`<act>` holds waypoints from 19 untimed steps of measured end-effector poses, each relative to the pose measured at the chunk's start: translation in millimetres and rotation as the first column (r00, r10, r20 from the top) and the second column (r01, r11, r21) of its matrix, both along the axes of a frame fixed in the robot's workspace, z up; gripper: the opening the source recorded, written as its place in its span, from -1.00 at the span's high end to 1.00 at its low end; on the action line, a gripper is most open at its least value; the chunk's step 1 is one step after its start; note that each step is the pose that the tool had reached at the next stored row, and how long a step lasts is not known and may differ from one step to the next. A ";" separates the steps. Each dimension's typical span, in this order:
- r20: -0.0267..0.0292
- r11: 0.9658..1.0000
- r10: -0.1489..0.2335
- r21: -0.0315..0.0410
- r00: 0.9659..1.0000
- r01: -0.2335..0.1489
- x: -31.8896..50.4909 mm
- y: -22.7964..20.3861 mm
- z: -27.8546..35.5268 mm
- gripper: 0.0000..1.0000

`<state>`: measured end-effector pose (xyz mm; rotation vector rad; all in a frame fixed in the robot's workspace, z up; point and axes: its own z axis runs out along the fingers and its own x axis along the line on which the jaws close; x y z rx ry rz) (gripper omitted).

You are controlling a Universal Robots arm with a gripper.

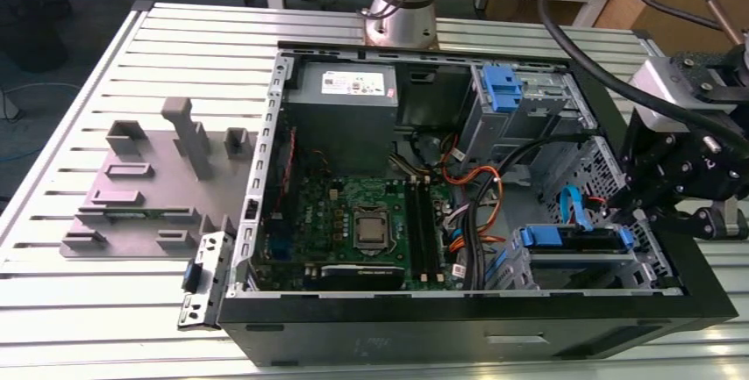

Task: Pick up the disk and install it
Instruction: 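Insert the second disk wire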

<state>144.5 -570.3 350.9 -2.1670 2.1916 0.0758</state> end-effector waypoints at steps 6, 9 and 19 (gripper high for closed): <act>-0.010 1.000 0.000 -0.004 1.000 0.000 9.8 0.6 -2.1 0.53; -0.014 1.000 0.000 -0.008 1.000 0.000 14.5 0.8 -3.1 0.53; -0.022 1.000 0.000 -0.022 1.000 0.000 20.0 1.3 -6.0 0.53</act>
